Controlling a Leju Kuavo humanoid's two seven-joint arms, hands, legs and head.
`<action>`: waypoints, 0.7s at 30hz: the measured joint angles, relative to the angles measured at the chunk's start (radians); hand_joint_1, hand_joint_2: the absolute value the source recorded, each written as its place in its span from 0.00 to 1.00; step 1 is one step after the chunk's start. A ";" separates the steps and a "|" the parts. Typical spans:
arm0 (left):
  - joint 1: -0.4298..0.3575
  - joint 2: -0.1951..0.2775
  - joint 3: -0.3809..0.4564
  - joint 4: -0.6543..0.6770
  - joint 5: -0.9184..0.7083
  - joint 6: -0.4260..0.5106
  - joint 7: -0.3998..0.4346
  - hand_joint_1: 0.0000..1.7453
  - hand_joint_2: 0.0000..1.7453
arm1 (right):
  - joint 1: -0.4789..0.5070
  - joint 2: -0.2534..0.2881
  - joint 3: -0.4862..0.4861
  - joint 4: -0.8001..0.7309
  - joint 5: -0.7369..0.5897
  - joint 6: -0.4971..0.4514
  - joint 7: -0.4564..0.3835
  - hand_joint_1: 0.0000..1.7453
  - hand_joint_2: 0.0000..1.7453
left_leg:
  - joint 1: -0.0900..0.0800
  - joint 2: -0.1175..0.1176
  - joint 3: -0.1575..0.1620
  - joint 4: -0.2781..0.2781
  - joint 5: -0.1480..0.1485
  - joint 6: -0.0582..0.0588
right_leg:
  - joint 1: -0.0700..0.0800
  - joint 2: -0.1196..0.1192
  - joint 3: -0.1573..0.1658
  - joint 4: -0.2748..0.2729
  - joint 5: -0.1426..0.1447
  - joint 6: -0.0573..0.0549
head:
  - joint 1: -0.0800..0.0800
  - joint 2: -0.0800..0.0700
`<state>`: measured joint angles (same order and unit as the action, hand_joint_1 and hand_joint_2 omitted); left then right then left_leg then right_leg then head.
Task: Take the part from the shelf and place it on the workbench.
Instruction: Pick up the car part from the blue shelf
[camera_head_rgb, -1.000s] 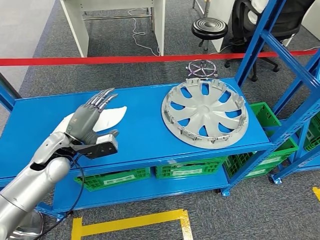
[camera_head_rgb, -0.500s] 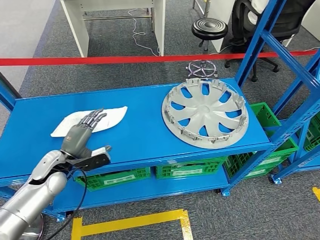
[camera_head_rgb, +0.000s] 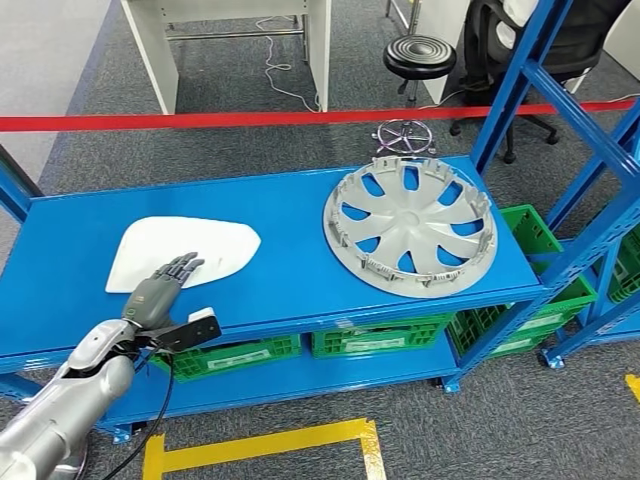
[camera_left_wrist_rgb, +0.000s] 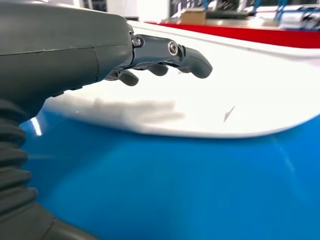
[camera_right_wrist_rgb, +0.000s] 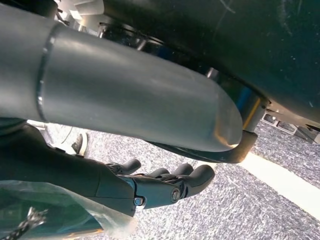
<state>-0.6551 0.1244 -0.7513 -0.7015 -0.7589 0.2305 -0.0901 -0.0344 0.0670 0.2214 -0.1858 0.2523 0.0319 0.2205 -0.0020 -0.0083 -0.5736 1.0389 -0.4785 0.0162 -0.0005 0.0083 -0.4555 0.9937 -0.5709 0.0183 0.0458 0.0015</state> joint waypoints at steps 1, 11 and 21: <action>-0.006 -0.003 0.000 0.008 -0.009 0.005 0.005 0.00 1.00 | 0.000 0.000 0.000 0.000 0.000 0.000 -0.001 0.00 0.00 | 0.000 0.000 0.000 0.000 0.000 0.000 | 0.000 0.000 0.000 0.000 0.000 0.000 | 0.000 0.000; -0.052 -0.029 0.002 0.062 -0.065 0.075 0.062 0.00 1.00 | 0.000 -0.001 0.000 0.000 0.001 -0.001 -0.010 0.00 0.00 | 0.000 -0.001 0.001 0.000 0.002 0.001 | 0.000 -0.001 0.001 0.000 0.001 0.000 | 0.000 0.000; -0.058 -0.053 0.006 0.087 -0.109 0.169 0.114 0.00 1.00 | 0.001 -0.001 0.000 0.000 0.000 -0.003 -0.011 0.00 0.00 | 0.000 -0.001 0.000 0.000 0.003 0.000 | 0.000 -0.001 0.001 0.000 0.001 0.000 | 0.000 0.000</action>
<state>-0.7128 0.0716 -0.7455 -0.6143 -0.8684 0.3993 0.0236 -0.0333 0.0660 0.2216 -0.1858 0.2521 0.0291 0.2094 -0.0021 -0.0089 -0.5731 1.0389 -0.4757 0.0164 -0.0004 0.0077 -0.4548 0.9938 -0.5694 0.0184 0.0459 0.0015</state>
